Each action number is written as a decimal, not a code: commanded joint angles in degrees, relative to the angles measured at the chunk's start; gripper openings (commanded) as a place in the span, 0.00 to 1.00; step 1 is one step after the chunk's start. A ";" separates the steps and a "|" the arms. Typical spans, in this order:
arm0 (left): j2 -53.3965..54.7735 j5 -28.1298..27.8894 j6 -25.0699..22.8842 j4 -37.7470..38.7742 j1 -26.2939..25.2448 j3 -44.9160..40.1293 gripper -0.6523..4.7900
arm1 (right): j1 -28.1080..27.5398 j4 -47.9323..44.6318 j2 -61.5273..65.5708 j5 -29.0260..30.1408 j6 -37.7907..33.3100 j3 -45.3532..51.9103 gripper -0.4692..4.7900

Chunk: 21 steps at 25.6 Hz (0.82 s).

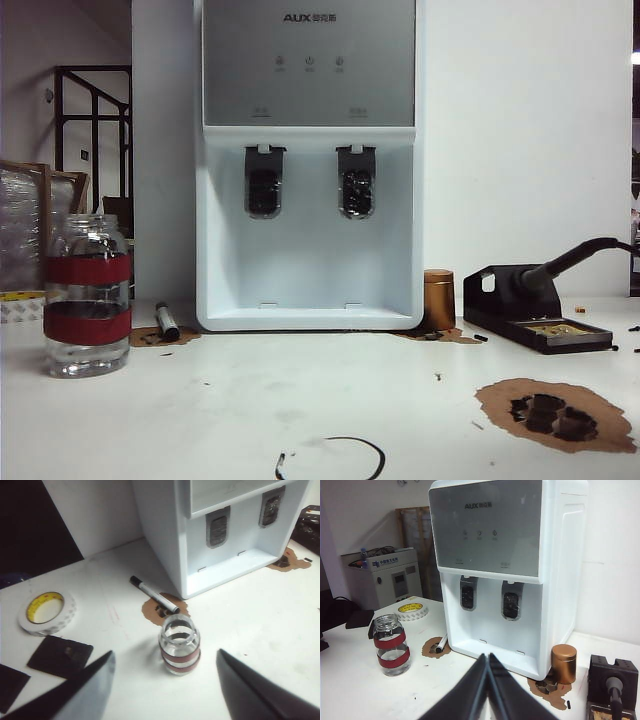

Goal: Pick up the water bottle with two loops of red belts, then reach the front water dispenser and gently press the gray-black baffle horizontally to get a little water.

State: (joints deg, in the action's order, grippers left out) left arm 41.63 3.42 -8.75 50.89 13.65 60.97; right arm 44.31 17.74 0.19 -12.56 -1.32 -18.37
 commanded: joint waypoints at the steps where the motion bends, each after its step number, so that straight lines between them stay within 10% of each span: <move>1: 0.24 0.70 -0.35 0.11 0.00 -1.05 0.78 | -0.04 -0.76 -0.02 -0.07 0.04 -0.20 0.09; 8: 0.22 0.87 -0.31 0.94 0.00 -2.75 0.78 | -0.04 -0.74 0.09 2.93 0.04 -0.07 0.12; 12: 0.22 0.87 -0.28 0.96 0.00 -2.75 0.78 | -0.04 -4.61 0.07 3.19 0.09 -0.31 0.66; 21: 0.22 0.94 -0.26 1.03 0.00 -2.75 0.78 | -0.04 -2.89 8.28 9.60 -0.07 -9.05 0.82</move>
State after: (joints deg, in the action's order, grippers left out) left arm 41.80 4.05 -8.86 52.36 13.65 57.98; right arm 44.31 14.48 5.96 -6.81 -1.34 -25.85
